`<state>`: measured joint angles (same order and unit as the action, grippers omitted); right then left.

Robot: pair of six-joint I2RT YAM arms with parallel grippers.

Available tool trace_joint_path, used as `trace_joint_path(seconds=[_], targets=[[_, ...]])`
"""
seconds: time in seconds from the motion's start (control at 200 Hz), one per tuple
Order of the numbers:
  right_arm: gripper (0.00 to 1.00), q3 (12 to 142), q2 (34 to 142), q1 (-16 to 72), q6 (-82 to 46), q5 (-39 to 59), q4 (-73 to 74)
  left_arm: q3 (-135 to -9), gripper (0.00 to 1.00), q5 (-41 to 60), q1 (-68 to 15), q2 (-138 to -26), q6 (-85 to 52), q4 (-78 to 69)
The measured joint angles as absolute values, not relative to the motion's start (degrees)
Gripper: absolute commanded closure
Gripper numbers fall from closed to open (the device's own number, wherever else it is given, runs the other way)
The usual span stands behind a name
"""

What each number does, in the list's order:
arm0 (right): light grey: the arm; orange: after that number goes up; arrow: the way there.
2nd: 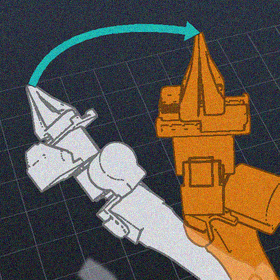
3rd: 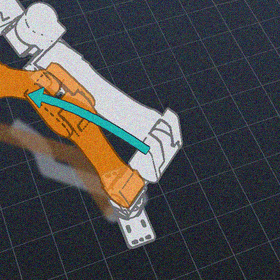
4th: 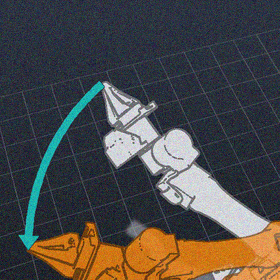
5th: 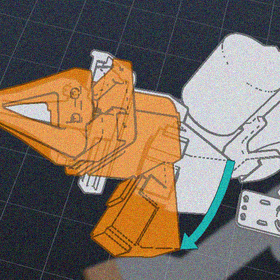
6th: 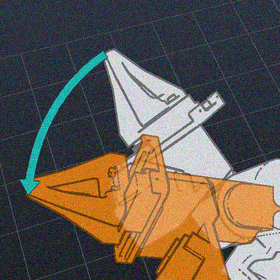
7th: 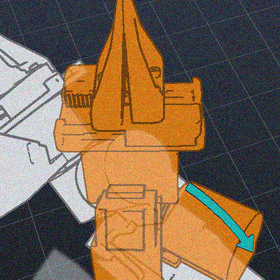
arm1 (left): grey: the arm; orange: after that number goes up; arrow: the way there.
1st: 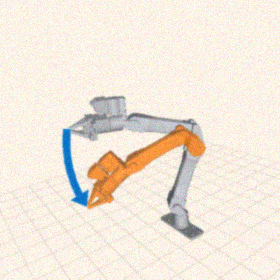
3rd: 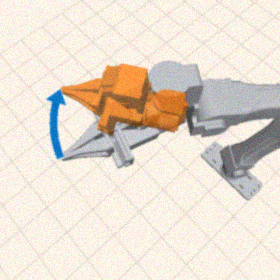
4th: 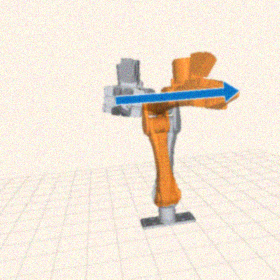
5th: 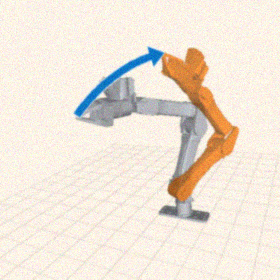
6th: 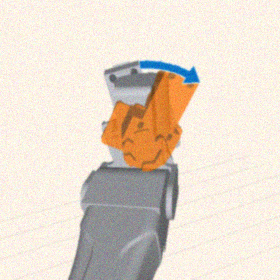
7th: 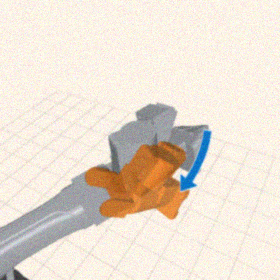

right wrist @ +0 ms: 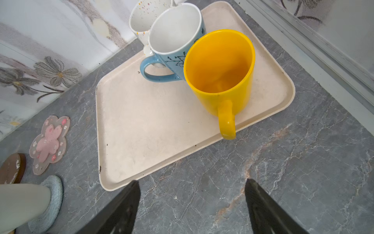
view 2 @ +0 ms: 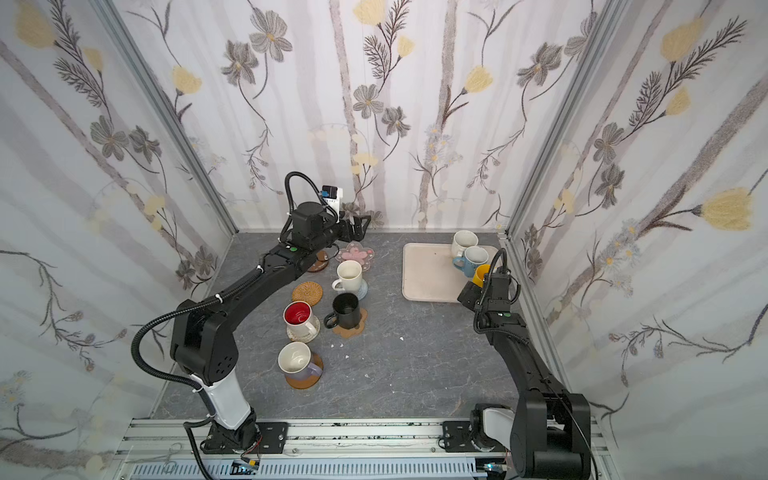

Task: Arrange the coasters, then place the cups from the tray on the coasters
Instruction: 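Open left gripper and raise it while right gripper reaches the yellow mug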

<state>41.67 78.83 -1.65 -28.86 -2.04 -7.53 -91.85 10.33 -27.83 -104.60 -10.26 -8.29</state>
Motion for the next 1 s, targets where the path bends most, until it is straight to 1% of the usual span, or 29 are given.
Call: trace_joint_path(seconds=[0.15, 0.21, 0.6, 0.729, 0.794, 0.939, 0.999], targets=[[0.25, 47.03, 83.96, -2.44, -27.92, -4.36, -10.02, -97.6, 0.0, 10.52, -28.93, -107.96, -9.52, -8.6], [0.28, 48.23, 85.62, -2.9, -27.53, -4.95, -10.44, -98.74, 0.0, 10.33, -29.32, -108.79, -8.82, -8.56], [0.4, 56.77, 95.79, -4.64, -26.48, -6.33, -15.09, -101.62, 0.0, 10.37, -30.17, -111.79, -4.69, -8.36], [0.44, 58.85, 99.04, -4.82, -26.41, -6.11, -15.75, -102.91, 0.0, 12.03, -29.87, -113.27, -4.69, -8.36], [0.47, 59.48, 100.33, -4.82, -26.26, -5.93, -15.97, -103.53, 0.0, 12.23, -29.15, -114.08, -5.08, -8.36], [0.6, 60.97, 102.65, -5.04, -25.87, -5.89, -16.1, -103.92, 0.0, 12.25, -27.64, -114.83, -6.68, -8.34], [0.62, 61.52, 103.33, -5.23, -25.76, -5.93, -16.23, -103.92, 0.0, 12.29, -27.62, -114.85, -7.14, -8.34]])
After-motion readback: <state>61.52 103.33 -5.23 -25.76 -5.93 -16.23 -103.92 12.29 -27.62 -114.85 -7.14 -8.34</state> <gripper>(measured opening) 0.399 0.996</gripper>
